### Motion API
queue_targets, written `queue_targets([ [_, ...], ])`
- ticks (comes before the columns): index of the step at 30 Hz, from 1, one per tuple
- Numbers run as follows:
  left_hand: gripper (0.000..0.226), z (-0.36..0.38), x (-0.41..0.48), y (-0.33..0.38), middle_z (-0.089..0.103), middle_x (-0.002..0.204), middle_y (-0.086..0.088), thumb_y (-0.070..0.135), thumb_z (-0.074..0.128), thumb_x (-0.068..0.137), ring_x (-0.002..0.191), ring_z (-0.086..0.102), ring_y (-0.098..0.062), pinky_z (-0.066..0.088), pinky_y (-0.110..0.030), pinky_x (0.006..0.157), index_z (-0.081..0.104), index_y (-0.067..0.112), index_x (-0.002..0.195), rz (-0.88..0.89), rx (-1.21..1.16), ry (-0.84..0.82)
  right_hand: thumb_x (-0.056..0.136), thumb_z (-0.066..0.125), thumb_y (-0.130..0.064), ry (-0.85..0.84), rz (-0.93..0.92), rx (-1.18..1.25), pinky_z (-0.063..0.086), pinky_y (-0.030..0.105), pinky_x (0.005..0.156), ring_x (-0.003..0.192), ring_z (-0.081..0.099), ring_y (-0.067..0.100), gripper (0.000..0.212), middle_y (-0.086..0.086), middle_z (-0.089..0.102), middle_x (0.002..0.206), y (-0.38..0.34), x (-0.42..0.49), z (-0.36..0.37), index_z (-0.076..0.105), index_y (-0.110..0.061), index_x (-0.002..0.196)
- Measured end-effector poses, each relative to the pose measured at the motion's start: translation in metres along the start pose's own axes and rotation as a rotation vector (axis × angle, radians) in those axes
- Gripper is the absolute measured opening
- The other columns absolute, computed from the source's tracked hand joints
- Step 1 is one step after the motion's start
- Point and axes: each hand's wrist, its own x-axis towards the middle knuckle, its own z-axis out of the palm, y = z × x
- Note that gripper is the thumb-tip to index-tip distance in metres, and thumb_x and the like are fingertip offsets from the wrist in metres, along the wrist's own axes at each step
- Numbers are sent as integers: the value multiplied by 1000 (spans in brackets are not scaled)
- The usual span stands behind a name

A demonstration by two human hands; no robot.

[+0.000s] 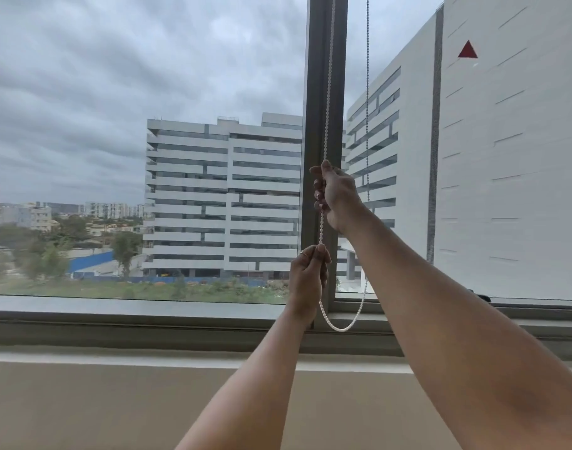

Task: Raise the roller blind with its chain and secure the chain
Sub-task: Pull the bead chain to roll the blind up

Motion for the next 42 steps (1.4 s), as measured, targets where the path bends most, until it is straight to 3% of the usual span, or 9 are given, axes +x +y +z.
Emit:
queue_targets([
  [9, 36, -14, -12, -26, 43, 40, 12, 14, 37, 98, 39, 37, -2, 29, -14, 42, 52, 11, 66, -87, 16, -111, 97, 41, -23, 145, -168, -131, 26, 17, 40, 48, 33, 8, 38, -3, 39, 56, 46, -6, -7, 50, -20, 60],
  [13, 36, -23, 1, -17, 65, 57, 10, 5, 39, 93, 59, 58, -6, 39, -24, 62, 63, 20, 69, -151, 64, -152, 96, 41, -24, 135, -214, -147, 27, 21, 45, 49, 33, 8, 38, -5, 39, 55, 47, -8, -8, 50, -20, 60],
  [17, 40, -18, 24, 13, 67, 61, 7, -1, 31, 84, 71, 58, -14, 45, -27, 73, 65, 16, 71, -104, -48, -70, 96, 42, -24, 156, -240, -176, 31, 22, 49, 50, 36, 9, 36, -5, 41, 54, 54, -14, -9, 50, -19, 61],
  [20, 32, -4, 51, 47, 65, 70, 0, 7, 32, 90, 69, 58, -12, 46, -24, 68, 62, 12, 81, -63, -107, 4, 95, 43, -18, 127, -218, -156, 38, 23, 57, 58, 47, 8, 33, -6, 52, 58, 71, -22, -9, 56, -18, 65],
  [25, 18, 19, 79, 89, 61, 77, -6, 17, 38, 95, 70, 57, -15, 43, -28, 69, 51, 14, 83, -80, 3, -24, 96, 43, -19, 63, -125, -63, 24, 16, 42, 46, 29, 4, 38, -9, 37, 49, 103, -41, -7, 50, -20, 59],
  [27, 19, 23, 83, 97, 59, 70, -3, 17, 40, 96, 62, 56, -12, 42, -26, 63, 52, 15, 82, -66, 65, -21, 97, 42, -22, 42, -112, -60, 24, 13, 38, 41, 30, 2, 37, -12, 36, 47, 108, -46, -7, 50, -19, 61],
  [32, 36, 24, 85, 95, 38, 35, 12, 20, 42, 96, 30, 30, -2, 22, -13, 34, 55, 15, 63, -2, 86, 103, 97, 41, -22, -12, -105, -43, 25, 14, 42, 47, 27, 4, 34, -6, 33, 53, 110, -52, -6, 52, -18, 65],
  [37, 39, 22, 80, 86, 35, 43, 7, 17, 43, 96, 30, 30, -2, 24, -10, 35, 51, 15, 57, 136, 53, 112, 98, 38, -21, -96, -41, -19, 26, 14, 39, 43, 27, 5, 37, -4, 33, 53, 107, -52, -9, 53, -19, 64],
  [42, 39, 16, 75, 71, 37, 42, 8, 17, 45, 95, 37, 31, -2, 26, -14, 41, 52, 17, 56, 185, 88, 128, 98, 35, -26, -117, 32, 29, 33, 22, 56, 51, 47, 4, 39, -11, 56, 51, 100, -47, -17, 58, -20, 67],
])
